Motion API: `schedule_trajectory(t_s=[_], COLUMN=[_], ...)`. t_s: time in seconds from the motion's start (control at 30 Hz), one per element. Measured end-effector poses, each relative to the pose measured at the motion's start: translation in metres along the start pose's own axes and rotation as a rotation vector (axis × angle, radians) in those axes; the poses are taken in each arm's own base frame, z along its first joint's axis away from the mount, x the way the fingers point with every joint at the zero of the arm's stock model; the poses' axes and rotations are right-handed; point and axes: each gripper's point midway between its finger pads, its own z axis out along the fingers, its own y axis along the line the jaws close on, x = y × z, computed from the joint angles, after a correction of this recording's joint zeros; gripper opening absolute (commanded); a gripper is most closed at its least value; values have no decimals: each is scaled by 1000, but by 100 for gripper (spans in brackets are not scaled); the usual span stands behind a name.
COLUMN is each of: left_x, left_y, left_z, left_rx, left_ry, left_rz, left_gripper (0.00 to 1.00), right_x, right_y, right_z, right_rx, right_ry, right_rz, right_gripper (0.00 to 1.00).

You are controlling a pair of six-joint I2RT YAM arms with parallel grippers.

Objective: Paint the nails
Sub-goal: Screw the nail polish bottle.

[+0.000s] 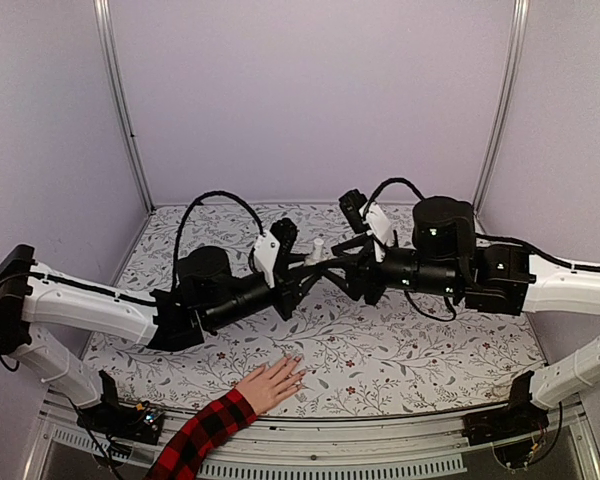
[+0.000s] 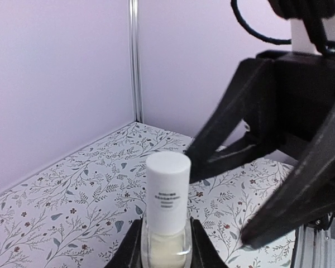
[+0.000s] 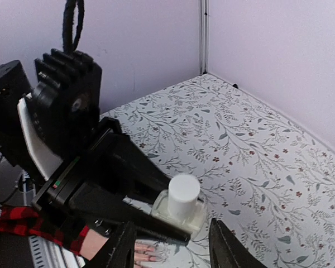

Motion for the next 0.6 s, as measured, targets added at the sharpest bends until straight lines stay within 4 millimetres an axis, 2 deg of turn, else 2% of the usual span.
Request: schedule_trajectory(t_s=[0.07,0.2,0.4,0.6], left_x=[-7,-16,-16,-16], left_y=[1,-9,-38,-74], left_z=[-4,-9,-14,-28], left_rx=[13,85,253,480], left_ry=[-17,-38,-38,-39], left_rz=[-6,-10,-3,9], left_gripper=[0,0,0,0], right_x=[0,-9,-20,-15], right_y=[5,18,37,53], right_z=[-13,-40,-64,-71], right_rx=[-38,-125,-241,-336], right_ry=[-13,-68,-124,-118], right_rz=[-21,-91,-184,-247], right_gripper=[70,75,76,71])
